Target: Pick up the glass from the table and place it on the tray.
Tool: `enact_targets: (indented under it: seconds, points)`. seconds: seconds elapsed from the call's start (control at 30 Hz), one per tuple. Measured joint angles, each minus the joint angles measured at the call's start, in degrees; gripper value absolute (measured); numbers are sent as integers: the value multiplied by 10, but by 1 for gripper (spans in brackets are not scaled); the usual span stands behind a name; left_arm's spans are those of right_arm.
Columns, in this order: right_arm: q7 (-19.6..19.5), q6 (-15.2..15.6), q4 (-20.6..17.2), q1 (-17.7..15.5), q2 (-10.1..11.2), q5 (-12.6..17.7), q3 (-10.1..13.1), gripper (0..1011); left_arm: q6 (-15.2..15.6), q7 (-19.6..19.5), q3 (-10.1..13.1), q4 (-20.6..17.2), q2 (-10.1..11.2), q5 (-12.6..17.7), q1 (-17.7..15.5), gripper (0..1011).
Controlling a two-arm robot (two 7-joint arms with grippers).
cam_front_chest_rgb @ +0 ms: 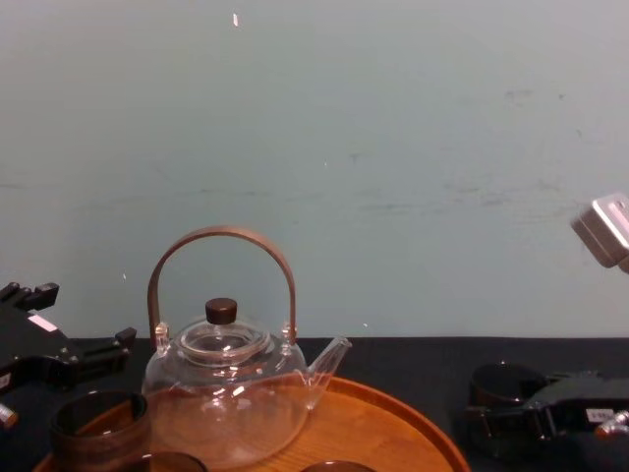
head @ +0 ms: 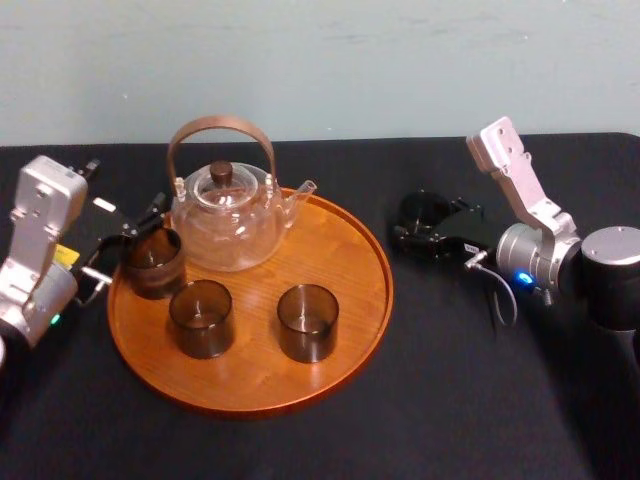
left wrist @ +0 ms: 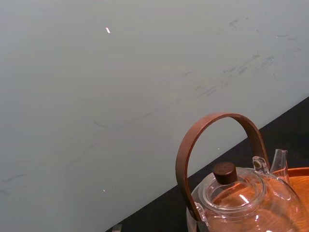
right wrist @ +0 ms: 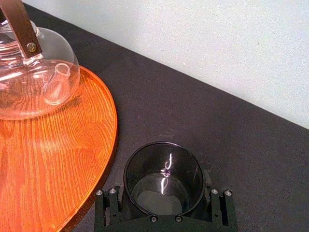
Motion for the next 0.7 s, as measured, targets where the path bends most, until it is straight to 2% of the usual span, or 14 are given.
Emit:
enact_targets:
  seconds: [0.37, 0.7]
  points:
    - [7, 0, -10, -6, 5, 3, 2, 905, 0, 0, 0, 0, 0, 0, 0, 1001]
    - [53, -10, -67, -19, 39, 17, 5, 905, 0, 0, 0, 0, 0, 0, 0, 1001]
